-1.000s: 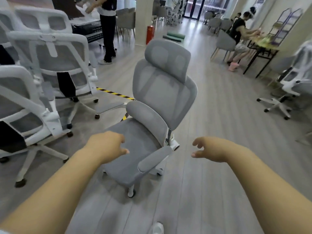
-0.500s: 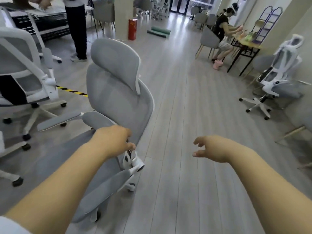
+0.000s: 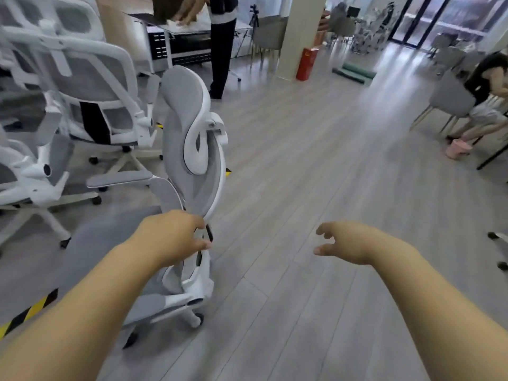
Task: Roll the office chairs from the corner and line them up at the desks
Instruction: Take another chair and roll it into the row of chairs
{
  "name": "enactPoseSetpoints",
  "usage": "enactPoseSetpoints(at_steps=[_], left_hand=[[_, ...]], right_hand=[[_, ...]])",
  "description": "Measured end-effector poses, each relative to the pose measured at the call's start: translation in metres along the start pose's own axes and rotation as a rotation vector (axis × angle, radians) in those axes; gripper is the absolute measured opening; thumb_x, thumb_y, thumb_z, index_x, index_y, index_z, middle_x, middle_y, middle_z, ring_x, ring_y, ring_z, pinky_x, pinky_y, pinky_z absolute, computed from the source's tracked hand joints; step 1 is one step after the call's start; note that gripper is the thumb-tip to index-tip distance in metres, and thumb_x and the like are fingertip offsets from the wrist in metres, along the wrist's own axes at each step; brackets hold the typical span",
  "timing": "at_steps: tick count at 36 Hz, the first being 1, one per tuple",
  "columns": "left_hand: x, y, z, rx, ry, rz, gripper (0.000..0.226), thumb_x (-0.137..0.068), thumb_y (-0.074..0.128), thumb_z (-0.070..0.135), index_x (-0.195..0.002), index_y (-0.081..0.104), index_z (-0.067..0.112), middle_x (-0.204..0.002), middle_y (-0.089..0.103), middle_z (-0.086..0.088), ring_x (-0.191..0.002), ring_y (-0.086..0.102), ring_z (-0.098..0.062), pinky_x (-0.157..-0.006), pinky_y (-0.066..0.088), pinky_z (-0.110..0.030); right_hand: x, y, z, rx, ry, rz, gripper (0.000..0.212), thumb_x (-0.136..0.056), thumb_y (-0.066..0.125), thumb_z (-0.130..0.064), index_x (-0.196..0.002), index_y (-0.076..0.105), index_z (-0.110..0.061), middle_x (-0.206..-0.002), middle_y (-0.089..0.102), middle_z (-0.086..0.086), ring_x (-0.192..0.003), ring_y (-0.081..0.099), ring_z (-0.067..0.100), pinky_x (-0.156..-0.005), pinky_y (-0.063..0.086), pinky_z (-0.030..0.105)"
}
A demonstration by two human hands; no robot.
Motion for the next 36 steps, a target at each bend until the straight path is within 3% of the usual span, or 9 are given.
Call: enactPoseSetpoints(at_steps=[14,17,20,24,28,33,36], left_hand=[[-0.102,-0.026,0.045,0.079,-0.14,0.208,0.051,-0.086,0.048,0.057,-0.131,0.041,0.033,-0.123,0.05,0.01,-0.114,0.047,-0.014,-0.082,0.044,-0.031],[-0.136,-0.029,0.044,0.105,-0.227,0.26,0.05,-0.086,0.051,0.055,-0.123,0.046,0.021,-0.12,0.051,0.004,-0.11,0.048,-0.018,-0.083,0.046,-0.034],[-0.161,-0.029,0.045,0.092,-0.319,0.272,0.042,-0.087,0.052,0.051,-0.109,0.046,0.016,-0.114,0.052,0.0,-0.099,0.05,-0.021,-0.069,0.039,-0.028],[-0.184,-0.034,0.043,0.012,-0.433,0.286,0.046,-0.09,0.05,0.048,-0.119,0.04,0.014,-0.115,0.055,-0.003,-0.101,0.055,-0.023,-0.067,0.037,-0.029],[-0.199,-0.037,0.041,-0.071,-0.562,0.255,0.042,-0.092,0.045,0.049,-0.118,0.044,0.015,-0.116,0.053,-0.002,-0.101,0.057,-0.023,-0.064,0.033,-0.028],[-0.203,-0.032,0.043,-0.051,-0.681,0.239,0.037,-0.092,0.044,0.044,-0.115,0.05,0.015,-0.113,0.053,-0.003,-0.1,0.056,-0.023,-0.071,0.036,-0.028],[-0.199,-0.03,0.045,0.012,-0.757,0.266,0.036,-0.091,0.046,0.045,-0.114,0.052,0.018,-0.107,0.053,-0.001,-0.099,0.054,-0.023,-0.07,0.035,-0.028]], right_hand=[[-0.169,-0.065,0.015,0.14,-0.233,-0.033,0.061,-0.087,0.053,-0.056,-0.139,0.037,-0.029,-0.14,0.047,-0.002,-0.124,0.046,0.023,-0.1,0.039,0.038],[-0.197,-0.076,0.008,0.2,-0.289,-0.052,0.061,-0.086,0.054,-0.057,-0.139,0.038,-0.03,-0.139,0.048,-0.002,-0.123,0.047,0.024,-0.101,0.041,0.042],[-0.22,-0.086,0.0,0.215,-0.385,-0.079,0.06,-0.087,0.055,-0.055,-0.139,0.038,-0.029,-0.139,0.048,-0.002,-0.123,0.047,0.022,-0.1,0.041,0.039],[-0.256,-0.105,-0.014,0.251,-0.477,-0.096,0.061,-0.088,0.054,-0.053,-0.14,0.037,-0.027,-0.14,0.046,0.0,-0.124,0.046,0.023,-0.099,0.041,0.038],[-0.293,-0.126,-0.035,0.333,-0.569,-0.087,0.06,-0.088,0.054,-0.053,-0.139,0.038,-0.027,-0.14,0.047,-0.001,-0.124,0.046,0.023,-0.098,0.042,0.038],[-0.33,-0.148,-0.073,0.395,-0.742,-0.081,0.06,-0.088,0.056,-0.051,-0.139,0.039,-0.024,-0.14,0.047,0.0,-0.124,0.047,0.023,-0.101,0.041,0.039],[-0.34,-0.161,-0.099,0.463,-0.869,-0.035,0.058,-0.089,0.055,-0.049,-0.138,0.04,-0.023,-0.137,0.05,0.0,-0.122,0.048,0.023,-0.095,0.044,0.037]])
Point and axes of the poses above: each hand's wrist, its own x-axis away from the middle knuckle, its own y-axis out of the palm, z = x × y, the point moved 2 cm from there along -x, towards the middle knuckle
